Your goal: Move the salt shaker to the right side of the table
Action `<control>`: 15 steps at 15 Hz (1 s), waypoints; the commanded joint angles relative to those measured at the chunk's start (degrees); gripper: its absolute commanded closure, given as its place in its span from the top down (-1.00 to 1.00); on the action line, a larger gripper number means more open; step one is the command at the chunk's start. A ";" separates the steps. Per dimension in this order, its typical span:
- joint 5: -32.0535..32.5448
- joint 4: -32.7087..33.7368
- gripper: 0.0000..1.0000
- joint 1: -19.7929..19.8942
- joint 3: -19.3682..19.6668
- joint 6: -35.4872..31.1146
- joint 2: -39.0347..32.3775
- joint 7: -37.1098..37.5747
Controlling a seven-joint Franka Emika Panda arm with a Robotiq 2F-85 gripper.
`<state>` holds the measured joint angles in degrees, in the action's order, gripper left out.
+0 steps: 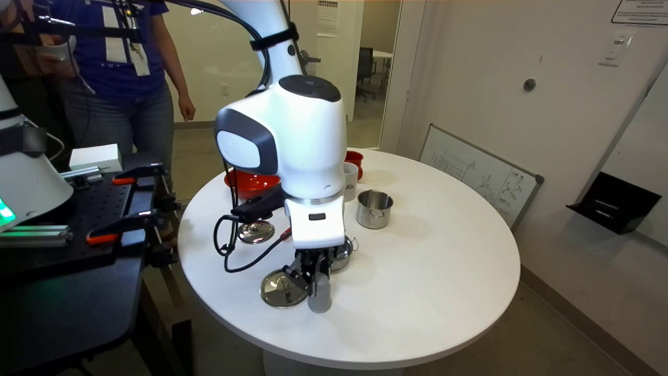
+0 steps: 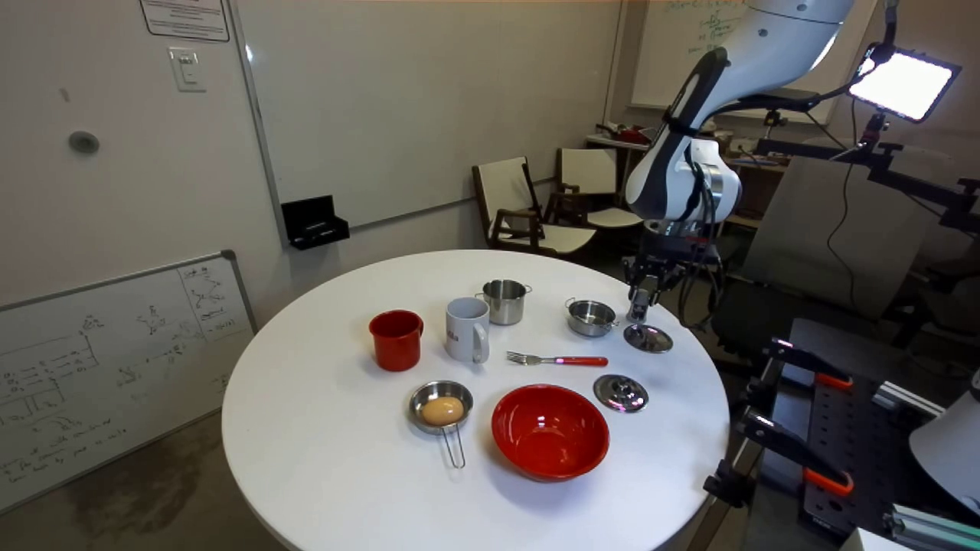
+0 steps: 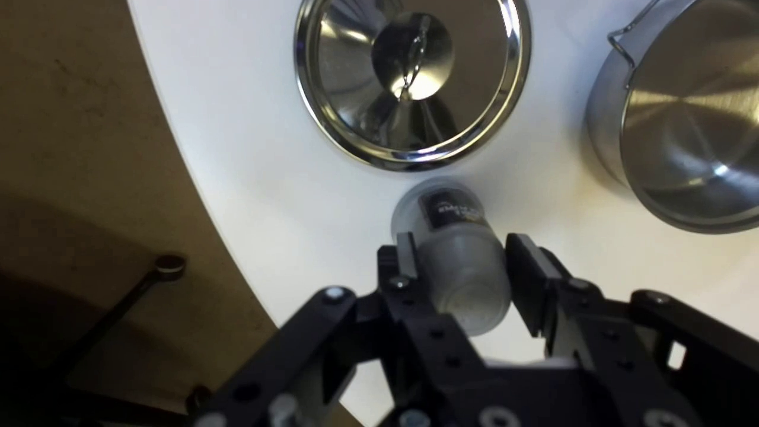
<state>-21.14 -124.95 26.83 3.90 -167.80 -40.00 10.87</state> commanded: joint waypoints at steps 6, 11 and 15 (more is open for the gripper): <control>-1.32 1.19 0.87 2.13 -2.43 -3.69 -2.80 -2.14; 0.35 -3.03 1.00 -2.49 0.31 -7.90 3.55 -0.28; 3.84 -5.83 1.00 -9.50 5.86 -11.10 8.98 -0.07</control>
<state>-20.01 -126.47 23.15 5.05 -176.62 -36.52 10.75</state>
